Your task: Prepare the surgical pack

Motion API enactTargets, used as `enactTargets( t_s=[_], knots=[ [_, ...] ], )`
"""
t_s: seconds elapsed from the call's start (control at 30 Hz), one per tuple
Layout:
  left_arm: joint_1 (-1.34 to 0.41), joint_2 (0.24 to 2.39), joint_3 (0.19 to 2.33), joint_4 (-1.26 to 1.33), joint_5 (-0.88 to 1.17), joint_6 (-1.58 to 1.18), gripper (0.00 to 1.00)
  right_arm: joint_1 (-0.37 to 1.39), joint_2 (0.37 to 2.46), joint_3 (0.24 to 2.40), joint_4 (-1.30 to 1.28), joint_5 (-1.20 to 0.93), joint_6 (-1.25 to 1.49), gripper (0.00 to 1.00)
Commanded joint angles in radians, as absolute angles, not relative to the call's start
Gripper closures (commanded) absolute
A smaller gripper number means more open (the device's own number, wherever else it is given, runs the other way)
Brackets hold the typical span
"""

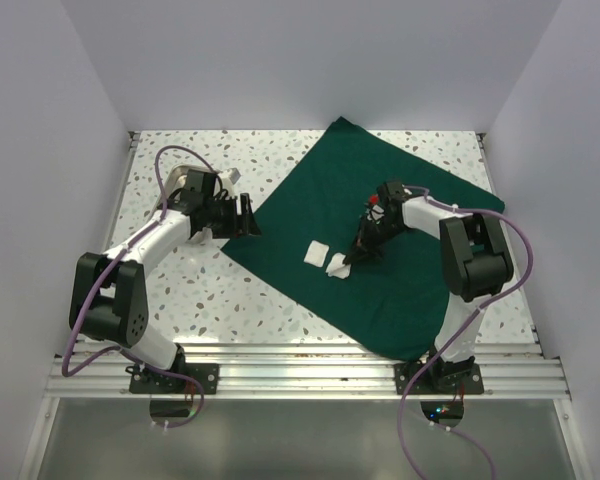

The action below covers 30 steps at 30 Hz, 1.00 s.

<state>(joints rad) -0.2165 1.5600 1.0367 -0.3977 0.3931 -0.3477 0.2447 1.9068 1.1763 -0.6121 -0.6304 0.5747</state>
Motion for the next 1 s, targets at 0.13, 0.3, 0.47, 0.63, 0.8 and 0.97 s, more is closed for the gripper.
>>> enactTargets(
  t_s=[0.13, 0.3, 0.47, 0.63, 0.8, 0.97],
  knots=[
    [-0.218, 1.552, 1.063, -0.362, 0.411, -0.345, 0.3, 0.222, 1.908, 1.177, -0.643, -0.603, 0.534, 1.0],
    [-0.218, 1.552, 1.062, -0.361, 0.411, -0.347, 0.3, 0.207, 1.908, 1.178, -0.657, -0.591, 0.517, 1.0],
    [-0.218, 1.555, 1.058, -0.354, 0.416, -0.353, 0.3, 0.209, 1.925, 1.183, -0.655, -0.595, 0.508, 1.0],
    [-0.218, 1.557, 1.058, -0.353, 0.417, -0.356, 0.3, 0.207, 1.944, 1.196, -0.649, -0.611, 0.499, 1.0],
    [-0.218, 1.568, 1.062, -0.348, 0.42, -0.364, 0.3, 0.209, 1.962, 1.224, -0.655, -0.614, 0.485, 1.0],
    [-0.218, 1.578, 1.071, -0.345, 0.423, -0.373, 0.3, 0.21, 1.957, 1.259, -0.673, -0.607, 0.46, 1.0]
  ],
)
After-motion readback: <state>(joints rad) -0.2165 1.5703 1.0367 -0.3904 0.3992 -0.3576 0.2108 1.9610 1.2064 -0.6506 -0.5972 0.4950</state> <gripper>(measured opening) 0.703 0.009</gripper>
